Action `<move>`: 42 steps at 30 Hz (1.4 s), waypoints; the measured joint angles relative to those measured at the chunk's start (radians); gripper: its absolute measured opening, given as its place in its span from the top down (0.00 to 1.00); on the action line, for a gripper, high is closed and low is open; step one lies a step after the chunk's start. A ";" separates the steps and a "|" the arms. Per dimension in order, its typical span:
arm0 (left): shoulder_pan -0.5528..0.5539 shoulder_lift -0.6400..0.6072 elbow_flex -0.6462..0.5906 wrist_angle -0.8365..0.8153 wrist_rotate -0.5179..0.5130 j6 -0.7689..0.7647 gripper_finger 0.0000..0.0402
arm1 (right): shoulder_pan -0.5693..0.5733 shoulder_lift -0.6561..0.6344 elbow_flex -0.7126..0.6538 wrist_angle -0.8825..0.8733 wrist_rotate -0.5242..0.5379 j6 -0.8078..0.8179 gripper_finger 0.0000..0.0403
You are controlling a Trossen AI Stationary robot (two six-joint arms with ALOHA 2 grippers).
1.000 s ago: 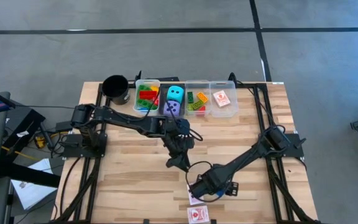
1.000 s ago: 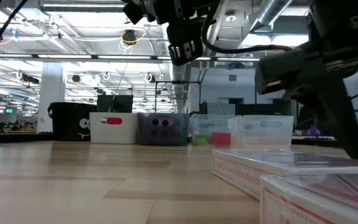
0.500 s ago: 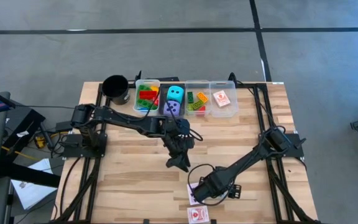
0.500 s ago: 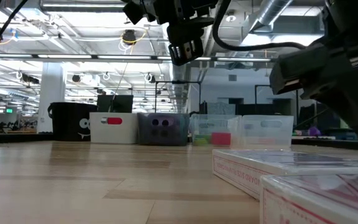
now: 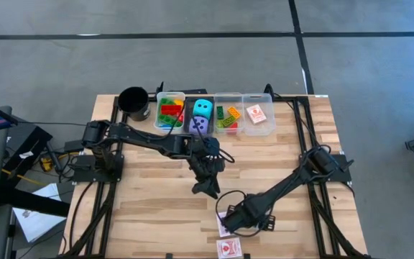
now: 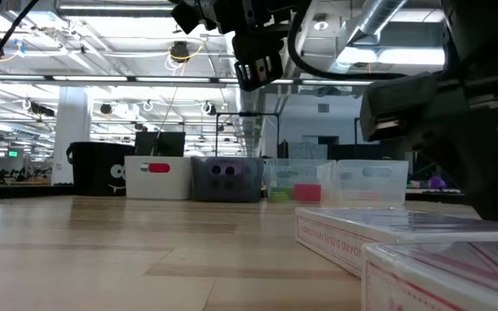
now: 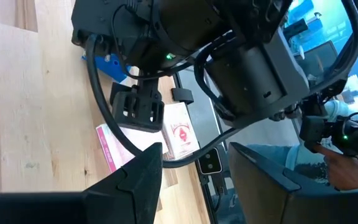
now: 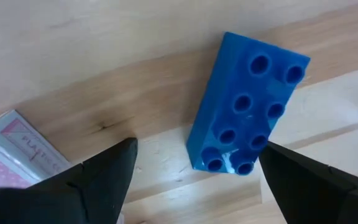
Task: Pick & Place Toys
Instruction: Put the small blue 8-stud game piece into the left transparent bin
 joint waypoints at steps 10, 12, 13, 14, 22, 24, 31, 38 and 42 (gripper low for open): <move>0.000 0.000 0.000 -0.001 0.000 -0.002 0.56 | 0.003 0.000 -0.024 0.040 -0.010 -0.002 0.19; 0.000 0.000 0.000 -0.001 0.000 -0.002 0.56 | 0.003 0.000 -0.024 0.046 -0.006 -0.002 0.22; 0.000 0.000 0.000 -0.001 0.000 -0.002 0.56 | 0.003 0.001 -0.024 0.048 -0.002 -0.002 0.24; 0.000 0.000 0.000 -0.001 0.000 -0.003 0.56 | 0.003 0.001 -0.025 0.049 0.002 -0.002 0.26; 0.000 0.000 0.000 -0.001 0.000 -0.003 0.56 | 0.001 0.004 -0.024 0.058 0.020 -0.014 0.55; 0.000 0.000 0.000 -0.001 0.000 -0.003 0.56 | 0.001 0.004 -0.024 0.062 0.033 -0.024 0.65; 0.000 0.000 0.000 -0.001 0.000 -0.003 0.56 | 0.004 0.006 -0.007 0.058 0.073 -0.076 0.94; 0.000 0.000 0.000 0.000 0.000 -0.002 0.56 | 0.045 0.003 0.168 -0.181 0.156 -0.234 0.94; 0.000 0.000 0.000 0.016 0.000 -0.002 0.56 | 0.068 0.001 0.294 -0.325 0.164 -0.447 0.85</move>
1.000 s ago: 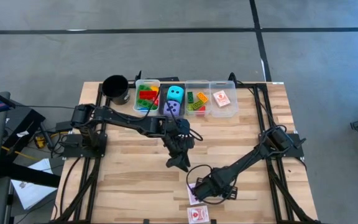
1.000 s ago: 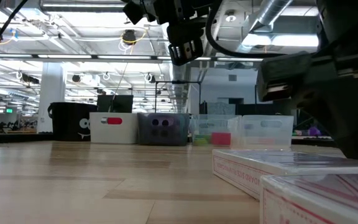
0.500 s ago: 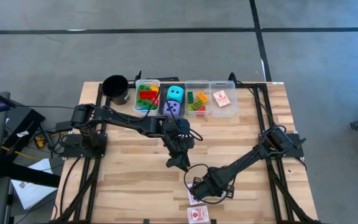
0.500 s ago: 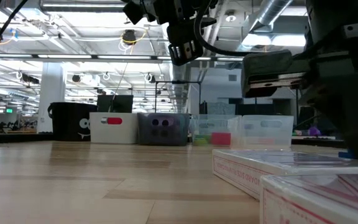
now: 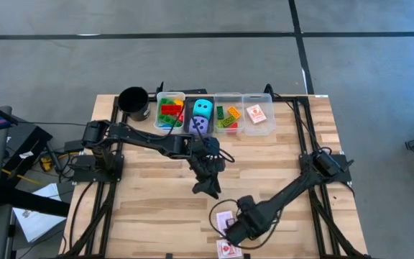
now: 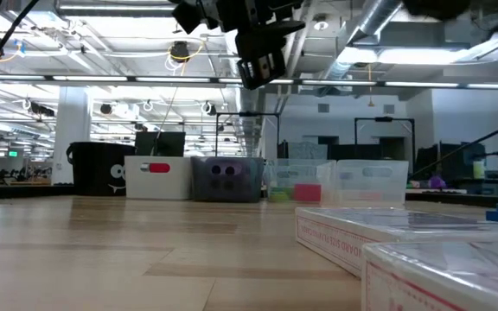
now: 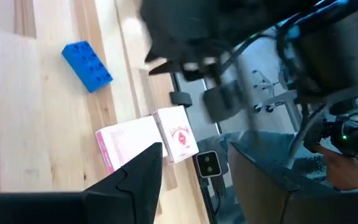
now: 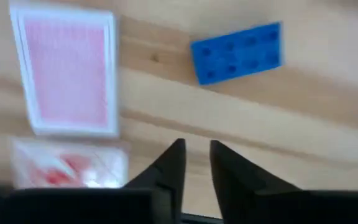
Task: Pick & Place Toys
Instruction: Put the small blue 8-stud game piece into the left transparent bin
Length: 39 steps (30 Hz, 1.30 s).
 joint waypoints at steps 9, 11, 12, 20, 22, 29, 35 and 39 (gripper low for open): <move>-0.017 0.000 0.000 0.134 -0.071 -0.044 0.56 | 0.090 -0.002 0.007 -0.245 0.218 -0.781 0.56; -0.032 0.000 0.000 0.173 -0.148 -0.123 0.56 | 0.111 -0.002 -0.031 -0.233 0.224 -0.981 0.49; -0.039 0.000 0.000 0.193 -0.192 -0.167 0.56 | 0.125 -0.002 -0.050 -0.213 0.232 -1.074 0.46; -0.134 0.000 0.000 0.344 -0.510 -0.476 0.56 | 0.318 -0.195 -0.403 0.194 0.221 -1.282 0.37; -0.167 0.000 0.000 0.367 -0.590 -0.499 0.56 | 0.353 -0.240 -0.459 0.243 0.210 -1.281 0.37; -0.258 0.000 0.000 0.383 -0.779 -0.572 0.56 | 0.396 -0.371 -0.581 0.288 0.265 -1.349 0.37; -0.309 0.000 0.000 0.386 -0.896 -0.587 0.56 | 0.333 -0.458 -0.682 0.424 0.266 -1.403 0.37; -0.330 0.000 0.000 0.401 -0.934 -0.598 0.56 | 0.272 -0.484 -0.718 0.486 0.266 -1.518 0.37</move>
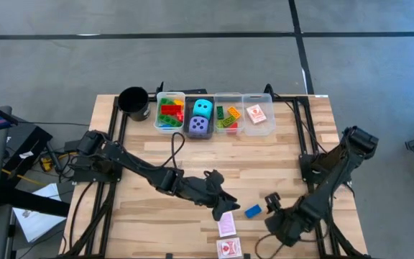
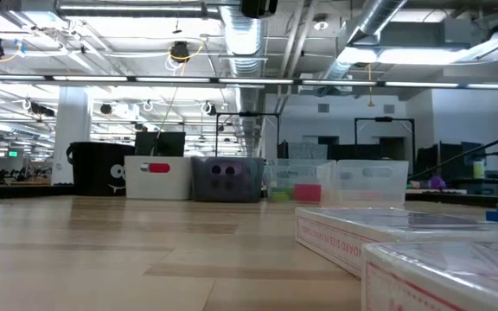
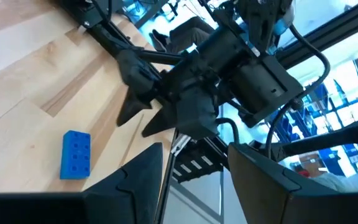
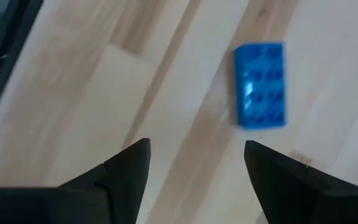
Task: Pick & Place Toys
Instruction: Put the small blue 8-stud game piece into the left transparent bin
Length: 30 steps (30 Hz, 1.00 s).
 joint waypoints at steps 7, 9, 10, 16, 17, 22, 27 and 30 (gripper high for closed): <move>-0.019 0.000 0.000 0.010 -0.034 -0.006 0.56 | -0.122 -0.004 -0.019 0.104 -0.001 -0.206 0.37; -0.020 0.000 0.000 0.016 -0.034 -0.006 0.56 | -0.152 -0.004 -0.019 0.122 -0.003 -0.274 0.37; -0.020 0.000 0.000 0.020 -0.034 -0.006 0.56 | -0.167 -0.004 -0.019 0.130 -0.009 -0.308 0.37; -0.020 0.000 0.000 0.034 -0.038 -0.006 0.56 | -0.256 -0.001 -0.019 0.150 -0.138 -0.430 0.37; -0.020 0.000 0.000 0.033 -0.038 -0.006 0.56 | -0.269 -0.001 -0.020 0.146 -0.155 -0.429 0.37; -0.020 0.000 0.000 0.032 -0.038 0.002 0.56 | -0.310 -0.003 -0.020 0.136 -0.228 -0.263 0.37; -0.018 0.000 0.000 0.033 -0.037 0.024 0.56 | -0.259 -0.008 -0.020 0.200 -0.238 -0.116 0.37; -0.018 0.000 0.000 0.033 -0.037 0.023 0.56 | -0.214 -0.021 -0.020 0.275 -0.178 -0.024 0.37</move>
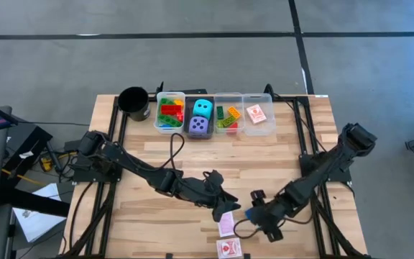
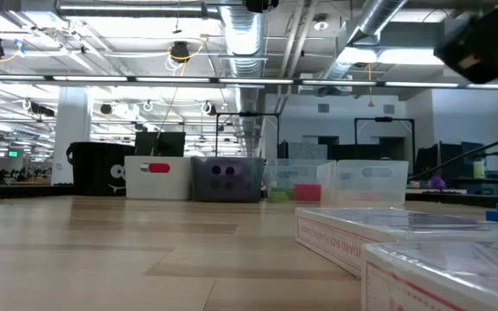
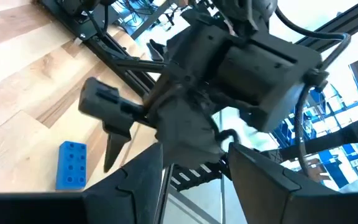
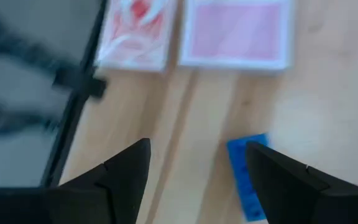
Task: Pick & Place Toys
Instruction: Put the small blue 8-stud game piece into the left transparent bin
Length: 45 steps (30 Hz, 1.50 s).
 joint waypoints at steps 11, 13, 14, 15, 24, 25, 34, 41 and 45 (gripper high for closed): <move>0.000 0.000 0.000 0.157 -0.051 0.000 0.56 | 0.302 -0.254 -0.263 0.493 0.578 0.175 0.37; -0.004 0.000 0.000 0.216 -0.104 0.004 0.56 | 0.356 -0.330 -0.367 0.614 0.610 0.177 0.37; -0.004 0.000 0.000 0.242 -0.125 0.013 0.56 | 0.380 -0.372 -0.417 0.647 0.635 0.190 0.37; -0.005 0.000 0.000 0.265 -0.143 0.025 0.56 | 0.402 -0.414 -0.462 0.670 0.669 0.209 0.37; -0.004 -0.001 0.000 0.324 -0.204 0.034 0.56 | 0.537 -0.759 -0.794 0.659 0.783 0.306 0.37; -0.004 -0.001 0.000 0.318 -0.204 0.035 0.56 | 0.540 -0.778 -0.813 0.659 0.782 0.288 0.37; -0.004 -0.001 0.000 0.306 -0.205 0.159 0.56 | 0.499 -0.793 -0.885 0.656 0.780 0.141 0.37; -0.004 -0.001 0.000 0.306 -0.292 0.159 0.56 | 0.479 -0.766 -0.974 0.771 0.779 0.049 0.37; 0.000 -0.001 0.000 0.306 -0.334 0.158 0.56 | 0.479 -0.759 -0.978 0.742 0.779 0.000 0.37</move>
